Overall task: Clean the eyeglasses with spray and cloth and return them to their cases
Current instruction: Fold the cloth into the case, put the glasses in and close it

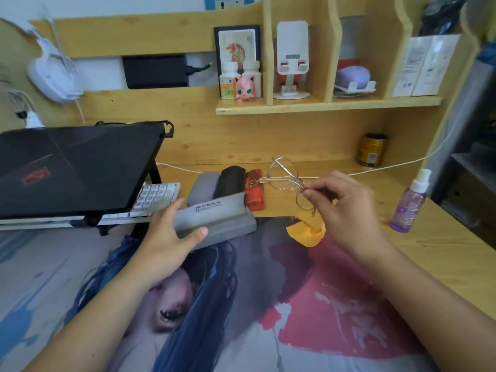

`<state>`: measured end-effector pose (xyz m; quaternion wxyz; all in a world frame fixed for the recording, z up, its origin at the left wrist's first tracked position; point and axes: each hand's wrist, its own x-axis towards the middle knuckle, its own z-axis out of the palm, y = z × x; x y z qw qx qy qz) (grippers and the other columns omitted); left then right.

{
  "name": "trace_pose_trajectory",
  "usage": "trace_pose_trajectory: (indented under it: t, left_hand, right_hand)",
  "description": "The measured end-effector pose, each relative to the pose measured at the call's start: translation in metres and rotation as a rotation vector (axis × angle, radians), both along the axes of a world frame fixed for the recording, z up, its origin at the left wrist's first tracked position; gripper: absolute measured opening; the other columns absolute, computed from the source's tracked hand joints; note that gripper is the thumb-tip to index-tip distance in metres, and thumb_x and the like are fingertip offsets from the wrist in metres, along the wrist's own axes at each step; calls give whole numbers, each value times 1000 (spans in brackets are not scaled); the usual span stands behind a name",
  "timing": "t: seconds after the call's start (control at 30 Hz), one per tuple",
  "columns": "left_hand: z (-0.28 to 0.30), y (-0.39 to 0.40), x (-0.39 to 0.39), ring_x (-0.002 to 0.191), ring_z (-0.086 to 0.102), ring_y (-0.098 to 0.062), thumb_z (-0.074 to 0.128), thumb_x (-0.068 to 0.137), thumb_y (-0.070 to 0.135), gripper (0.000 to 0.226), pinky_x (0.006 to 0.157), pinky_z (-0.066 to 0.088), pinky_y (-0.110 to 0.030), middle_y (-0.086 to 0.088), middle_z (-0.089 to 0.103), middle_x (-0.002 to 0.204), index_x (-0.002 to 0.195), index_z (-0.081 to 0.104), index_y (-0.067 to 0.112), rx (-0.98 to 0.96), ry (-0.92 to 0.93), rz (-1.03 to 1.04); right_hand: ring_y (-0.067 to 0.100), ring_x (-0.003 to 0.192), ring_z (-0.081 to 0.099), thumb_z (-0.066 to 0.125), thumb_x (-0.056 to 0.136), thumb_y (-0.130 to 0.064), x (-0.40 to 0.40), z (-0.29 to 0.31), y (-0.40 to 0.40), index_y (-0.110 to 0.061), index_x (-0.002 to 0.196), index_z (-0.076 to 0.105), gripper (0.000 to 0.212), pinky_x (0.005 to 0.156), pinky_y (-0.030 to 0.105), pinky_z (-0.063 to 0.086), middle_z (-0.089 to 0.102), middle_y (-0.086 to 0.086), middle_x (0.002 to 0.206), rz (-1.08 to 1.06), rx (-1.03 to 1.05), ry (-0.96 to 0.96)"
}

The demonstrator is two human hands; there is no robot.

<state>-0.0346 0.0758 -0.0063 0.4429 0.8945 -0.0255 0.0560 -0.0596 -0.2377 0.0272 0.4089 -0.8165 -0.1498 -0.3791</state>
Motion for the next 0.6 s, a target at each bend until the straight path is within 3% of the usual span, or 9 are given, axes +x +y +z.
trace_pose_trajectory:
  t: [0.1,0.2,0.33,0.47,0.6]
  left_hand:
    - [-1,1,3,146,29,-11,75,86,45,91,120,27,-36,11,24,158,156,17,49,53,5,-103]
    - [-1,7,13,152,16,-6,71,76,68,105,124,21,-43,22,9,164,154,2,56,98,59,-187]
    - [1,5,23,154,4,-10,62,69,79,113,125,13,-50,22,-1,166,156,-3,49,177,94,-170]
    - [1,1,20,154,6,-12,47,60,88,117,124,15,-52,26,1,163,159,6,40,265,55,-127]
    - [0,2,19,154,2,-9,43,55,87,123,125,11,-48,20,1,166,161,13,33,237,16,-126]
  right_hand:
    - [3,69,56,74,88,-4,-4,9,0,-19,84,76,15,65,15,40,65,-4,77,95,82,122]
    - [7,66,59,75,87,-4,-15,21,4,-16,81,77,13,63,27,45,70,4,77,305,88,313]
    - [3,73,57,74,87,-13,-34,18,31,-17,83,74,6,68,15,39,63,-10,78,318,-407,180]
    - [24,70,50,59,84,-3,-56,-1,58,-14,76,57,14,59,34,39,53,2,79,168,-959,-86]
    - [25,65,48,63,77,-5,-88,-22,60,-15,73,54,14,53,37,40,52,4,76,126,-1204,-66]
